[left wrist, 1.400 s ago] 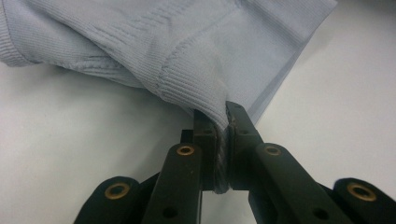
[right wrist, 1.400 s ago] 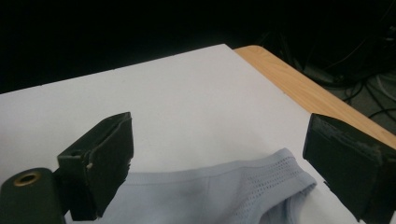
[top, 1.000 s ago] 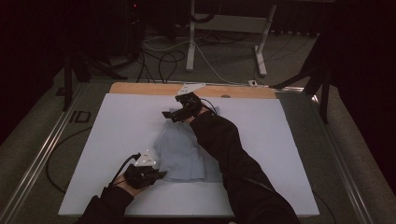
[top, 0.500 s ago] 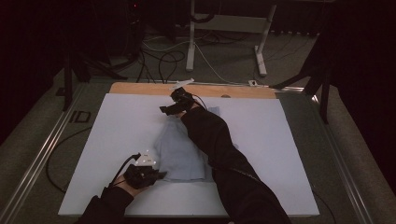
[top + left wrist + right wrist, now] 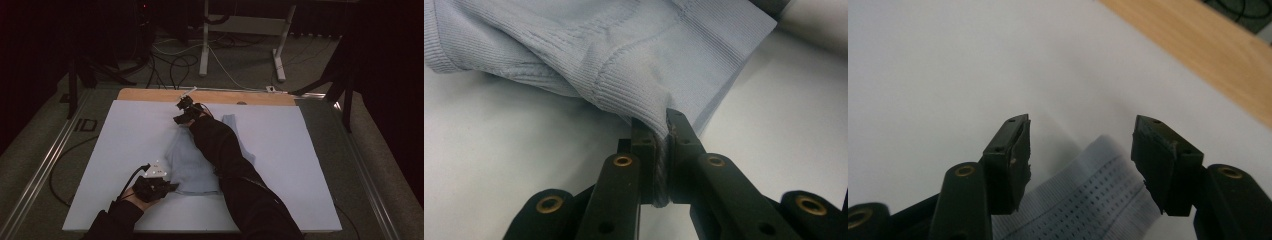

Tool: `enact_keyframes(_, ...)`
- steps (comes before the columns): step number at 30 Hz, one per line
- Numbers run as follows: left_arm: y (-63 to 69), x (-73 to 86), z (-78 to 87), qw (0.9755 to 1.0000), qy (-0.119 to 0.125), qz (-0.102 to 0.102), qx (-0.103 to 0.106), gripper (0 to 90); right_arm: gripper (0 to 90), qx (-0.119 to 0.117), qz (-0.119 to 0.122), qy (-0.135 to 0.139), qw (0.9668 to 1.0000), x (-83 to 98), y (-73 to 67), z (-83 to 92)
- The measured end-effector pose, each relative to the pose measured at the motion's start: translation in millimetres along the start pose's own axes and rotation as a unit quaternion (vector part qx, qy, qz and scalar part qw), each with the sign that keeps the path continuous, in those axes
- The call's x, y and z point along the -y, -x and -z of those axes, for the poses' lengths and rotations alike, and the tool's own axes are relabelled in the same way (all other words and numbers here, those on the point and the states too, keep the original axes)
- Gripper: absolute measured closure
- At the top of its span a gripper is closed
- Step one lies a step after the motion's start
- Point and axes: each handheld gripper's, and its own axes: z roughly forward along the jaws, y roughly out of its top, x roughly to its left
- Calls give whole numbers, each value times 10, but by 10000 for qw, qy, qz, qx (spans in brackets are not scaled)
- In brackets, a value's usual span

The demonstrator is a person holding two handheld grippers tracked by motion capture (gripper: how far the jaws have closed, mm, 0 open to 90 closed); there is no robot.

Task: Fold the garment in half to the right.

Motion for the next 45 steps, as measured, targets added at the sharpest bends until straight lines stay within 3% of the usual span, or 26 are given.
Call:
enact_keyframes(7,23,-11,0,10000,29,-60,12,865,439,178,65,-359,9992,24,-33,-106)
enact_keyframes(16,29,-14,-11,10000,-1,-71,23,865,570,289,25,-602,9978,68,-13,-145)
enact_keyframes(22,22,7,-38,10000,-47,-34,28,865,671,266,173,-717,9969,49,-39,-139)
enact_keyframes(23,18,10,-40,10000,-66,-43,20,865,750,233,204,-731,9968,51,-51,-132)
enact_keyframes(25,6,13,-42,10000,-57,-2,59,865,802,233,262,-761,9965,49,-61,-126)
enact_keyframes(29,1,12,-37,10000,-48,31,64,865,844,258,391,-839,9954,26,-73,-108)
enact_keyframes(38,27,-19,-10,10000,-13,1,51,865,849,282,361,-496,9977,-43,-42,60)
enact_keyframes(45,47,-50,0,10000,-7,-46,62,866,850,277,394,-410,9980,-110,-19,174)
